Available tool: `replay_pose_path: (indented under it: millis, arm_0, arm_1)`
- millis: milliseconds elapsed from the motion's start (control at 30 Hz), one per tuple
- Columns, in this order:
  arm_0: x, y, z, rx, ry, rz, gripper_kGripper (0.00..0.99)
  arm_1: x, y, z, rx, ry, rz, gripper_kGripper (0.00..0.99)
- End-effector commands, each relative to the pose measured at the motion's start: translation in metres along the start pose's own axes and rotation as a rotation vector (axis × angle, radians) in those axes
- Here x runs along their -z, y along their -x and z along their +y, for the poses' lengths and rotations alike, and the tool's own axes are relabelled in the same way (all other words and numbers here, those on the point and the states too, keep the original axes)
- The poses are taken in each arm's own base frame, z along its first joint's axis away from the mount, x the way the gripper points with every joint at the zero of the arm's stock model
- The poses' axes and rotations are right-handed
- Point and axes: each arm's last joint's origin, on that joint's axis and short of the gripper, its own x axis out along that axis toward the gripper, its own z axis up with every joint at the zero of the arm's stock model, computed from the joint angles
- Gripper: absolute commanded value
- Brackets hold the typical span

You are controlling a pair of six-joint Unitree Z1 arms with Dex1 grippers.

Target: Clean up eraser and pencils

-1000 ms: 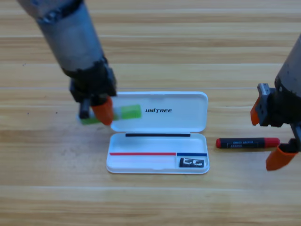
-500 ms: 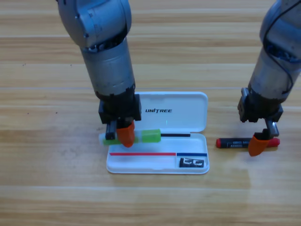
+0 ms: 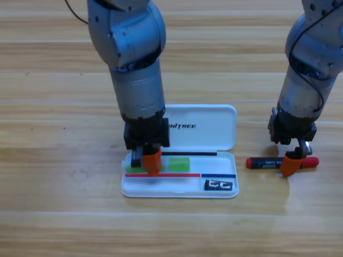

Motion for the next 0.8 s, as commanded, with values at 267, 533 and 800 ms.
replay_pose_path:
  millis: [267,533,800]
  arm_0:
    - [-0.017,-0.033,-0.007,0.052,-0.034,0.042,0.0]
    - [-0.018,-0.036,-0.008,0.058,-0.032,0.045,0.0]
    - [-0.018,-0.034,-0.01,0.064,-0.024,0.048,0.206]
  arm_1:
    - [0.005,-0.041,-0.007,-0.077,0.019,0.046,0.465]
    - [0.008,-0.049,-0.005,-0.09,0.043,0.074,0.0]
    - [0.02,0.003,0.01,-0.024,0.03,0.002,0.0]
